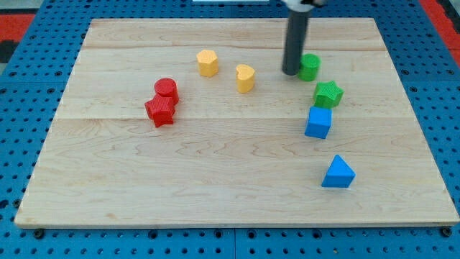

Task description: Place the arm above the green circle

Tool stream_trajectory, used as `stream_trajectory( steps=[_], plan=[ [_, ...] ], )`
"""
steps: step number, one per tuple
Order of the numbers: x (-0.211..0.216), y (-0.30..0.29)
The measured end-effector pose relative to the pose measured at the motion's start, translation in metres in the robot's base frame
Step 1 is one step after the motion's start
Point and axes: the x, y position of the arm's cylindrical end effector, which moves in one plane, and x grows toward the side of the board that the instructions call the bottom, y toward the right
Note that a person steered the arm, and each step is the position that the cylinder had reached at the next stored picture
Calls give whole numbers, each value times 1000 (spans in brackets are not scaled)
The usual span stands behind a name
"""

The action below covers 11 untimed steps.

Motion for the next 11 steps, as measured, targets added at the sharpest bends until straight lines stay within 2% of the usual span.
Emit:
stream_trajectory(
  steps=[1, 2, 4, 6, 7, 8, 9, 10, 11],
  plan=[
    [-4, 9],
    [-32, -28],
    [-61, -25],
    [-67, -57],
    [-44, -29],
    [-41, -3],
    [-66, 23],
    [-53, 91],
    [-7, 107]
  ],
)
